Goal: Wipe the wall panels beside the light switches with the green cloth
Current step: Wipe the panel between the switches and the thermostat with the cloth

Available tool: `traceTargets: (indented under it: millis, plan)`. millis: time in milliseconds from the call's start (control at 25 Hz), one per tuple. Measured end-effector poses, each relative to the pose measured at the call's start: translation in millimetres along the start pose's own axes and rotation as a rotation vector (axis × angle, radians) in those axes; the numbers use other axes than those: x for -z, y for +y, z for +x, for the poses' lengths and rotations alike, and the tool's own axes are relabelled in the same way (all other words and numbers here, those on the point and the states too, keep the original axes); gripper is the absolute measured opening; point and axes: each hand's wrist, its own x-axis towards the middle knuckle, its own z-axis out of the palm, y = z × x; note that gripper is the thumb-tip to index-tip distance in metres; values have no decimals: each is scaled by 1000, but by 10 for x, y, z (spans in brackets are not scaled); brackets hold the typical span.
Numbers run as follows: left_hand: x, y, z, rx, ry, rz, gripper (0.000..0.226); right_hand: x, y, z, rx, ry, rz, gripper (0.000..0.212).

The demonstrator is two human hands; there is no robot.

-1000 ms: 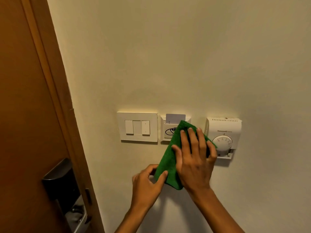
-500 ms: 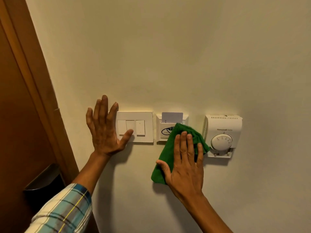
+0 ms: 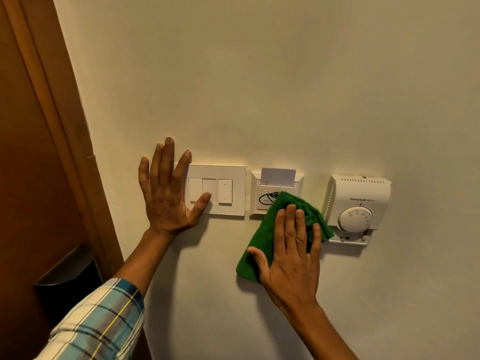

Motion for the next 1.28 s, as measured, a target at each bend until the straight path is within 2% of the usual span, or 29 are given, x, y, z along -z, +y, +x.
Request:
traceTargets:
  millis: [280, 480, 680, 920, 1160, 1280]
  plan:
    - [-14, -19, 11, -2, 20, 6, 80, 66, -92, 322, -38, 52, 27, 85]
    - [-20, -7, -13, -1, 22, -3, 80, 5, 33, 3, 24, -6, 3, 79]
    - [-10, 5, 11, -1, 20, 5, 79, 97, -75, 279, -67, 48, 49, 82]
    - [-14, -12, -12, 3, 11, 9, 77, 16, -146, 71, 53, -24, 8, 79]
    - [-30, -20, 0, 6, 28, 8, 76, 105, -25, 169, -94, 24, 62, 81]
    - [-45, -27, -5, 5, 25, 22, 77, 102, -262, 274, -54, 24, 91, 81]
